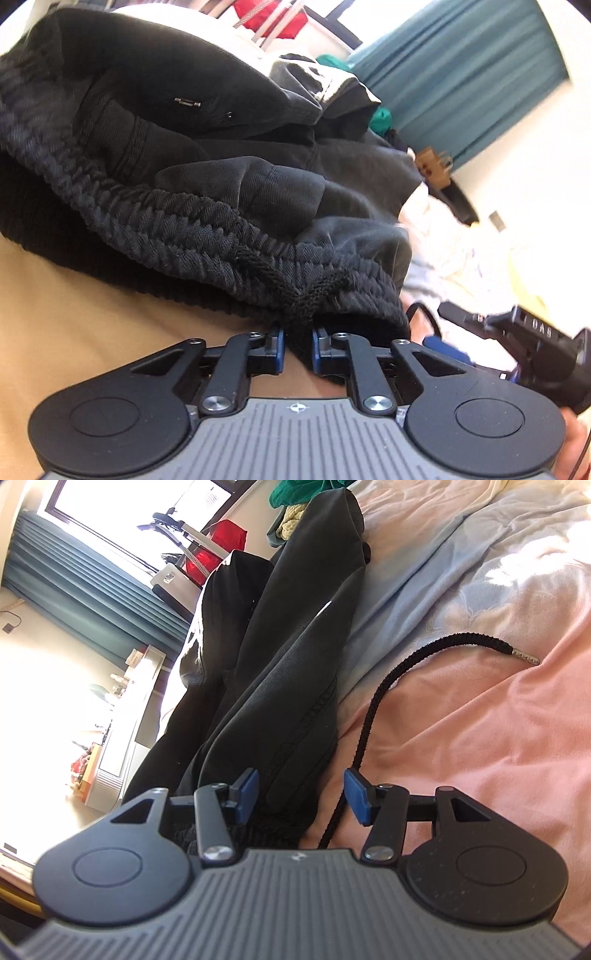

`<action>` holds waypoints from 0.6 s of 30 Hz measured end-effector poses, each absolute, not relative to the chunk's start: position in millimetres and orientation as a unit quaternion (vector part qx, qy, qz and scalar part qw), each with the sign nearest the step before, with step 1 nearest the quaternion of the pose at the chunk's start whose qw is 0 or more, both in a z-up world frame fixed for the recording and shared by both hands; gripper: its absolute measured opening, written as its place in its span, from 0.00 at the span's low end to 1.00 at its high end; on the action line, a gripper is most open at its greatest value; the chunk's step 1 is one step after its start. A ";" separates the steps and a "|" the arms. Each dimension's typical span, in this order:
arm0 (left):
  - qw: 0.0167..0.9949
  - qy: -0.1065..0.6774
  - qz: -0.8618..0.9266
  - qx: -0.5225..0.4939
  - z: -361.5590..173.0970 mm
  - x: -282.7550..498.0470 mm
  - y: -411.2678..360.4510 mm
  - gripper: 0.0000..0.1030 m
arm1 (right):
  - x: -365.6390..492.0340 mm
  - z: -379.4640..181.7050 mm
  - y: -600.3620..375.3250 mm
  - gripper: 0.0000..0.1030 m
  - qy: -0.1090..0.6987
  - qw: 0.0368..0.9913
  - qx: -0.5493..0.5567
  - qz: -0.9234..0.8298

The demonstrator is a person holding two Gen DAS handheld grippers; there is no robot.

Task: Fold clothes

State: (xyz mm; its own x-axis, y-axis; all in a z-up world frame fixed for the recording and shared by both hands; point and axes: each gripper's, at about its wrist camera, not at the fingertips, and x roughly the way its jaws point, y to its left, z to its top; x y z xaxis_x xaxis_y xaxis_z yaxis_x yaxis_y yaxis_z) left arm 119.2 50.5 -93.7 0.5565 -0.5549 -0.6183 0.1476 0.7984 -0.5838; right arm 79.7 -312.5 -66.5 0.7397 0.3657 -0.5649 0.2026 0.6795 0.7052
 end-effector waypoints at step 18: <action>0.841 0.330 -0.238 -0.356 -61.3 117.5 102.9 0.10 | 73.6 -60.5 -201.4 0.74 0.403 0.885 0.021 0.232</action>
